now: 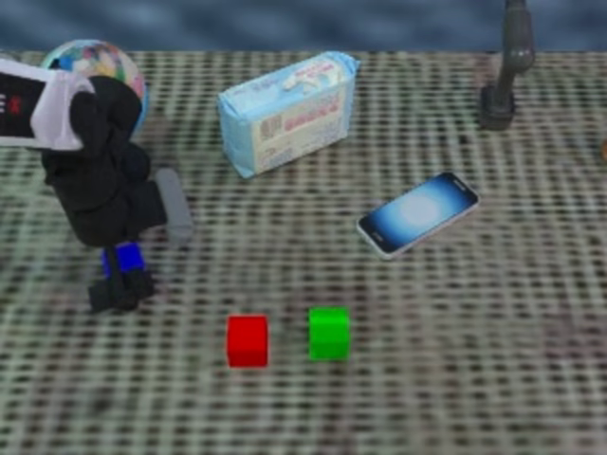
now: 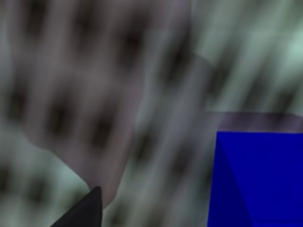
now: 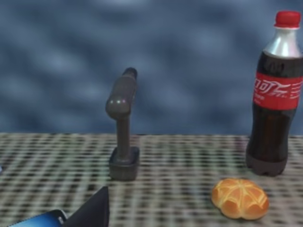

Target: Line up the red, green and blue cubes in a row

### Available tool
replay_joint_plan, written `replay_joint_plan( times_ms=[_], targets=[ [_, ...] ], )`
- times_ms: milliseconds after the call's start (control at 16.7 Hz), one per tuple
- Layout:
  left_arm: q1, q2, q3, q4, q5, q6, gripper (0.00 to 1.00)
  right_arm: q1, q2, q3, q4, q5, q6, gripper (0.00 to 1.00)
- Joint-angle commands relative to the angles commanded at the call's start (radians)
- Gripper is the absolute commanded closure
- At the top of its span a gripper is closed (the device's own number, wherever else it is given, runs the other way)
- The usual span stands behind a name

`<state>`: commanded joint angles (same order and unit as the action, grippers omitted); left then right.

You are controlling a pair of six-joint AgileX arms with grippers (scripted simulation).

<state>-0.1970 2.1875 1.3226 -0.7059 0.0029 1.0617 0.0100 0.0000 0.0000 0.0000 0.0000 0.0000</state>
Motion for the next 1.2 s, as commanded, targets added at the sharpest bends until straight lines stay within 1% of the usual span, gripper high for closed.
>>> replay_joint_plan(
  times_ms=[60, 840, 900, 1200],
  targets=[
    [0.000, 0.000, 0.000, 0.000, 0.000, 0.000, 0.00, 0.000, 0.000, 0.000, 0.000, 0.000, 0.000, 0.00],
    [0.000, 0.000, 0.000, 0.000, 0.000, 0.000, 0.98, 0.000, 0.000, 0.000, 0.000, 0.000, 0.000, 0.00],
    [0.000, 0.000, 0.000, 0.000, 0.000, 0.000, 1.00, 0.000, 0.000, 0.000, 0.000, 0.000, 0.000, 0.00],
    [0.000, 0.000, 0.000, 0.000, 0.000, 0.000, 1.00, 0.000, 0.000, 0.000, 0.000, 0.000, 0.000, 0.00]
  ],
)
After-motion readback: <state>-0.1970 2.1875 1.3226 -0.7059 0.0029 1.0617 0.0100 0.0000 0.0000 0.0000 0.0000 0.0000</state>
